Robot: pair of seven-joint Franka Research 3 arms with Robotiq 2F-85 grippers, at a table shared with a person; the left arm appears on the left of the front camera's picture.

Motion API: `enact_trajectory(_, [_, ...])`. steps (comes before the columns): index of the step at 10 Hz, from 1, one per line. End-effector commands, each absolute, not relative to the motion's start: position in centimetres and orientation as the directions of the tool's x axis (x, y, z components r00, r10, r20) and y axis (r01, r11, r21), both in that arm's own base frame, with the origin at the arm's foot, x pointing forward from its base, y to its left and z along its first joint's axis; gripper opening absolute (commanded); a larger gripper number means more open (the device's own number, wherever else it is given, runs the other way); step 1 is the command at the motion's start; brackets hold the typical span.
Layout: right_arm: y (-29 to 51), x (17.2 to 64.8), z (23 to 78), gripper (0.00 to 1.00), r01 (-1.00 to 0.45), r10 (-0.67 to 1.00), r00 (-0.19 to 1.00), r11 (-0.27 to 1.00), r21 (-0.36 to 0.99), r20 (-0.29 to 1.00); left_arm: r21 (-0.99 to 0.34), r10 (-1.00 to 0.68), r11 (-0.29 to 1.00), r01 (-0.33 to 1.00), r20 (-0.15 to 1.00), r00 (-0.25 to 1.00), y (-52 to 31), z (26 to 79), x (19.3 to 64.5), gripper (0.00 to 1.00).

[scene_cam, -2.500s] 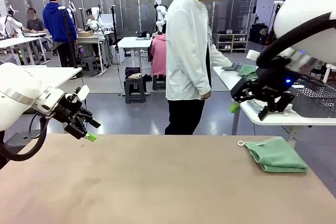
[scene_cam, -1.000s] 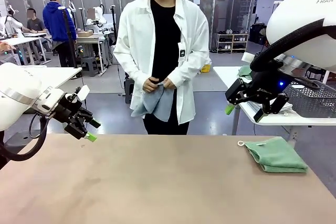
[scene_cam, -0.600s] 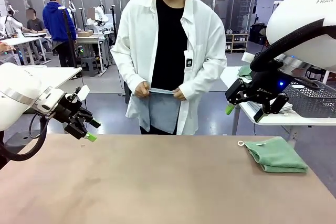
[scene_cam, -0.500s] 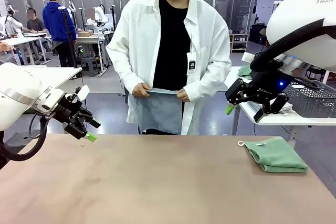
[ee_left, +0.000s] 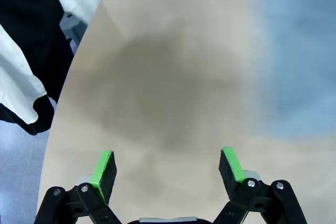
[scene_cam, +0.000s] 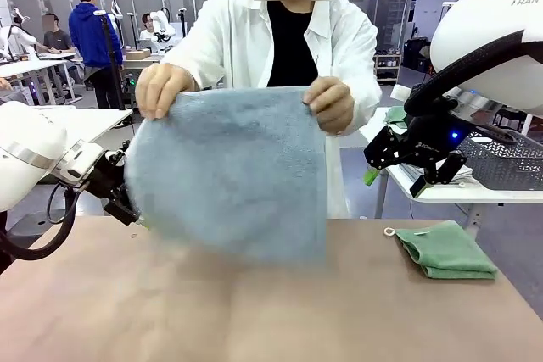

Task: Fold the towels and place them in the basket.
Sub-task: When a person lays out a Towel with hook on the table, fold it in half twice.

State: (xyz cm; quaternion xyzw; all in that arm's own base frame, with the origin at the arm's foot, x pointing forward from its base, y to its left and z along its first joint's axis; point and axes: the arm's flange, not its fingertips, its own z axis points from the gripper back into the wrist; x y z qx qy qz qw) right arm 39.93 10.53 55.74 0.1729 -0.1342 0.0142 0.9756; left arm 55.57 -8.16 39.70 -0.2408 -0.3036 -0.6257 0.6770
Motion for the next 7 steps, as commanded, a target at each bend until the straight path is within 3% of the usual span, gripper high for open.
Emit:
enact_trajectory(1, [10.46,39.77,56.02,1.0,-0.087,-0.005,0.964,0.939,0.333,0.266,0.057,-0.702,0.101,0.993,0.711,0.031,-8.15,39.75,55.65,0.99])
enact_trajectory(7, [10.46,39.77,56.02,1.0,-0.087,-0.005,0.964,0.939,0.333,0.266,0.057,-0.702,0.101,0.993,0.711,0.031,-8.15,39.75,55.65,0.99])
